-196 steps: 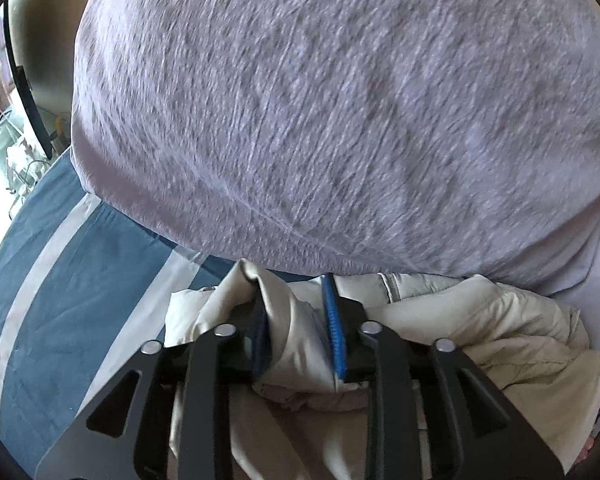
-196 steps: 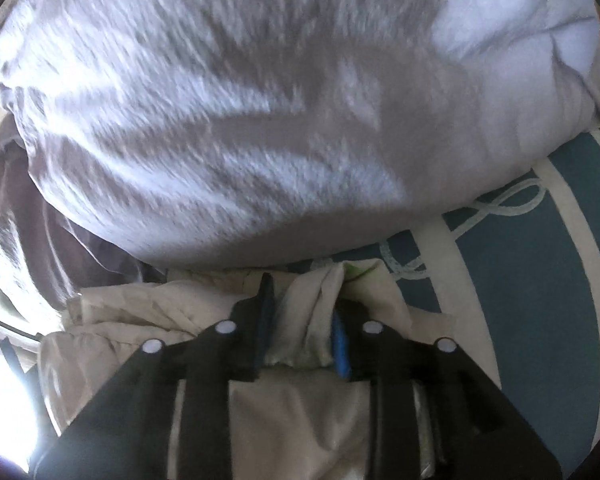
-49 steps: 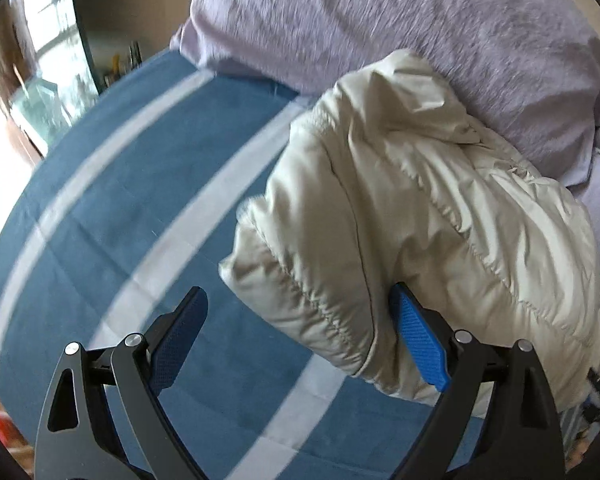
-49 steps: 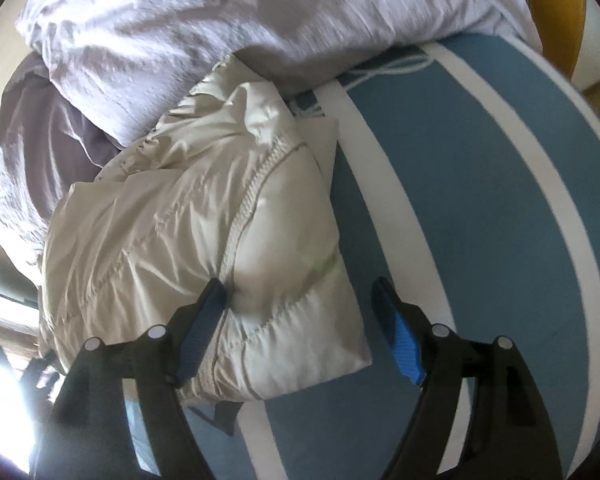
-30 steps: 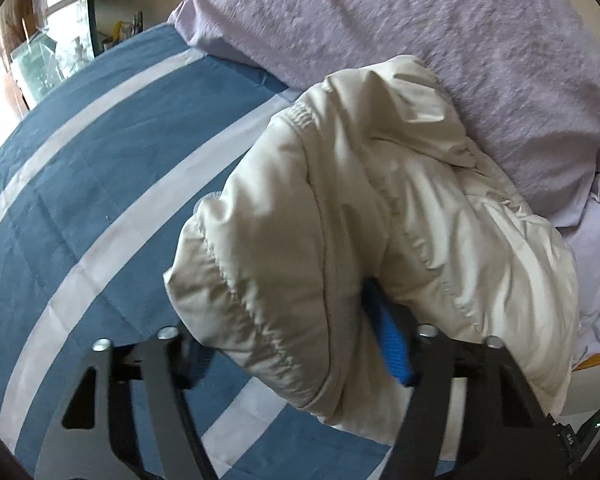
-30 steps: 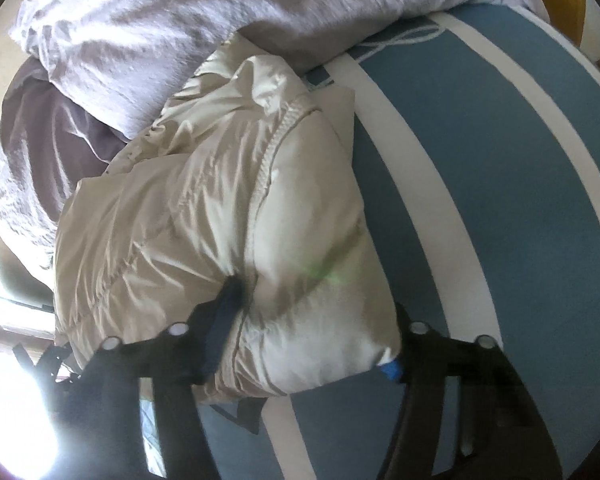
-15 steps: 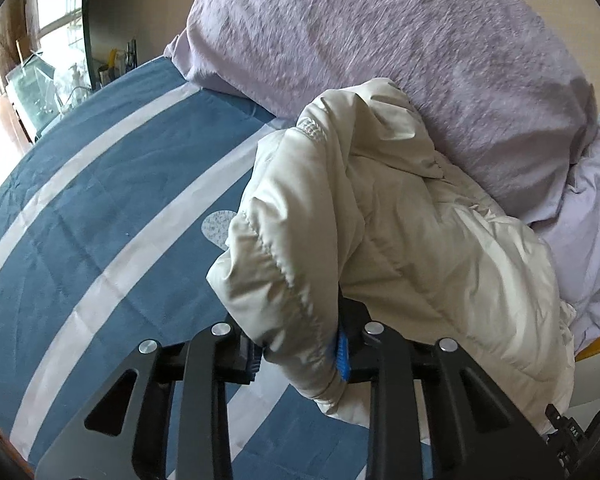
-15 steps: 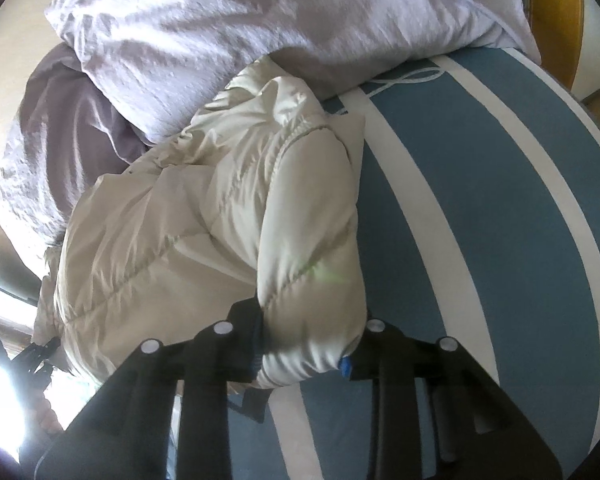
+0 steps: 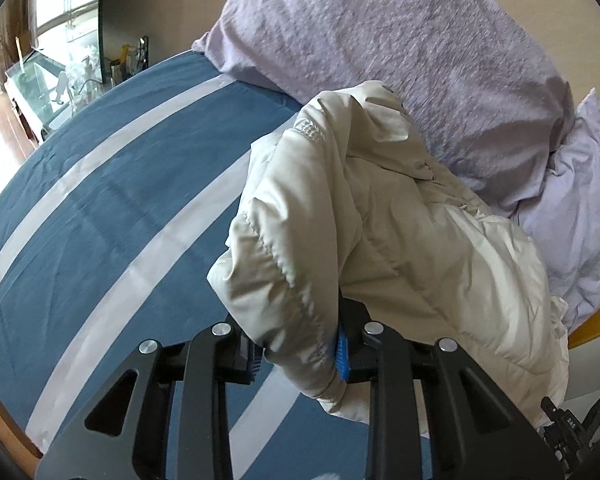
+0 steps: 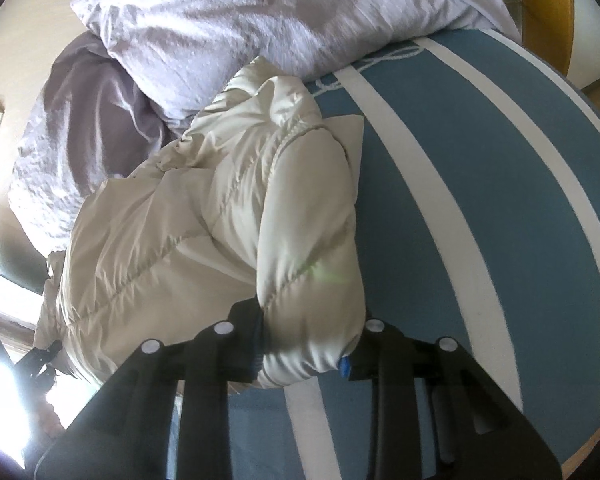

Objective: Fold large clothes

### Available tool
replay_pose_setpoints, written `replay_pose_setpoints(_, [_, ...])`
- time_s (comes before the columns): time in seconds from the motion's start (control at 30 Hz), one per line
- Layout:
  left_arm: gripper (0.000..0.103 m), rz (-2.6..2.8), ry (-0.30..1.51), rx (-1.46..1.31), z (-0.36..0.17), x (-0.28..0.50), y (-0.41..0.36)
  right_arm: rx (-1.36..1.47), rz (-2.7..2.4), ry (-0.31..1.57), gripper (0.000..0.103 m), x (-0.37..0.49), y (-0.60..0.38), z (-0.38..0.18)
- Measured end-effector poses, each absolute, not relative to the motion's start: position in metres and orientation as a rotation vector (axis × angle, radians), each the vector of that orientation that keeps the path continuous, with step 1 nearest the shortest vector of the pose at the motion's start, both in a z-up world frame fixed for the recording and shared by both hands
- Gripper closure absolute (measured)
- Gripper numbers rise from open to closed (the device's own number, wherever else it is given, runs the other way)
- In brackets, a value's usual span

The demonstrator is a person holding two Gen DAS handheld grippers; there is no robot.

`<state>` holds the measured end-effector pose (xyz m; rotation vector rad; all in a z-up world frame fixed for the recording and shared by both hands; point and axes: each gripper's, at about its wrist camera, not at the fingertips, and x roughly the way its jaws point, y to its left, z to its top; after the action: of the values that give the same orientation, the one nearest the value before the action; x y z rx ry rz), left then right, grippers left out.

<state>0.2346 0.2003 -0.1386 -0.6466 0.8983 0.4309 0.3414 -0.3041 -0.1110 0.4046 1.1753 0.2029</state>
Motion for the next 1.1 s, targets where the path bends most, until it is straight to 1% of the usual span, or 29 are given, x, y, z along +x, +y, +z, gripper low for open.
replay_pose_setpoints(0.47, [0.076,0.403,0.884,-0.678,-0.142,0.148,0.209,0.451,0.223,1.180,0.075,0.257,-0.320,-0.108])
replay_pose_setpoints(0.6, [0.075,0.395,0.885,-0.683,-0.144,0.138,0.210,0.463,0.232,1.180,0.075,0.240,-0.321,-0.106])
replay_pose_setpoints(0.7, [0.073,0.399,0.893,-0.695,-0.148,0.139,0.212,0.462,0.233,1.177,0.073,0.237,-0.322,-0.105])
replay_pose_setpoints(0.77, [0.070,0.404,0.896,-0.701,-0.148,0.140,0.213,0.451,0.227,1.181,0.069,0.237,-0.321,-0.102])
replay_pose_setpoints(0.83, [0.067,0.408,0.901,-0.708,-0.150,0.140,0.214,0.423,0.209,1.186,0.059,0.238,-0.321,-0.100])
replay_pose_setpoints(0.9, [0.065,0.410,0.903,-0.723,-0.152,0.139,0.216,0.407,0.165,1.178,0.052,0.238,-0.325,-0.096])
replay_pose_setpoints(0.93, [0.062,0.413,0.903,-0.732,-0.153,0.138,0.216,0.406,0.151,1.170,0.048,0.238,-0.327,-0.095])
replay_pose_setpoints(1.0, [0.055,0.424,0.906,-0.739,-0.154,0.138,0.218,0.392,0.108,1.142,0.045,0.238,-0.333,-0.089])
replay_pose_setpoints(1.07, [0.040,0.443,0.909,-0.755,-0.156,0.137,0.220,0.352,0.077,1.113,0.044,0.239,-0.334,-0.080])
replay_pose_setpoints(1.1, [0.038,0.450,0.906,-0.765,-0.156,0.137,0.222,0.316,0.067,1.095,0.044,0.240,-0.331,-0.074])
